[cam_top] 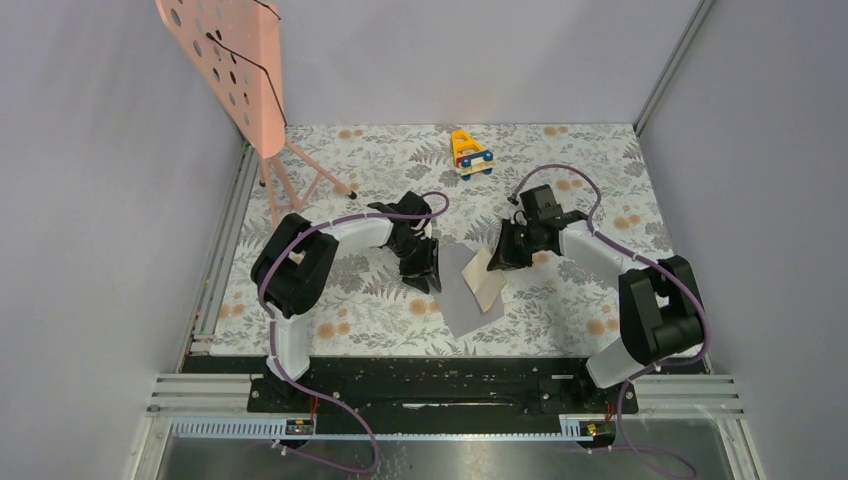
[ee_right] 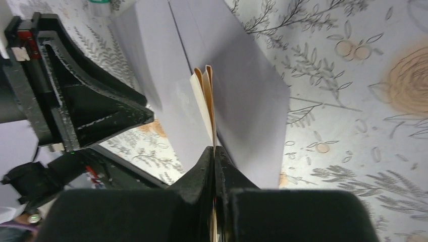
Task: Place the letter into the envelope and seal it
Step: Place the letter in the envelope.
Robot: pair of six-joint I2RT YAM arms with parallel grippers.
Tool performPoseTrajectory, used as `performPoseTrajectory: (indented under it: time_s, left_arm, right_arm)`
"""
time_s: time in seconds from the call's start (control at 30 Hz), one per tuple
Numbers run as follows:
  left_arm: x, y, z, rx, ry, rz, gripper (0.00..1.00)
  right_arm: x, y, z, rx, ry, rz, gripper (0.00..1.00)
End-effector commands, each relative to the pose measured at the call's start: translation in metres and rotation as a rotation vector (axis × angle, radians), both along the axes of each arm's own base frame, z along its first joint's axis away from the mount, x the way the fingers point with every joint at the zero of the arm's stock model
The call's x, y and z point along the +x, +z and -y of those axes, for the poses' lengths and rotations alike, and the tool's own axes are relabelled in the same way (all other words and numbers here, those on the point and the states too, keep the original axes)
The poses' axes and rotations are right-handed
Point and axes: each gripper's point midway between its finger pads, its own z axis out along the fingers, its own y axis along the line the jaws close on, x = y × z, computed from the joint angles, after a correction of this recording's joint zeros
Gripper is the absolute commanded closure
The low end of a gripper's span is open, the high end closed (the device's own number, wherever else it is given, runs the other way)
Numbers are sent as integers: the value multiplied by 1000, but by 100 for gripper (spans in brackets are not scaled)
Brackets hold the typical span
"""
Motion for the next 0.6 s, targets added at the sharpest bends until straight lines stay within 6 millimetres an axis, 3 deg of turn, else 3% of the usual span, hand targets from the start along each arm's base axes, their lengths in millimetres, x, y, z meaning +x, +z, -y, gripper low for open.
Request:
performPoseTrajectory:
  time_s: [0.0,0.23,0.57]
  left_arm:
    - [9,2,5,-13,-30,43,63]
    - [9,3,5,-16,-31,42,63]
    - [8,4,7,-30,-42,33,63]
  right_arm:
    - [5,4,12,-109,99,65,100]
    - [30,28,12,-27,40,481,100]
    - [28,20,18,7,-63,707,100]
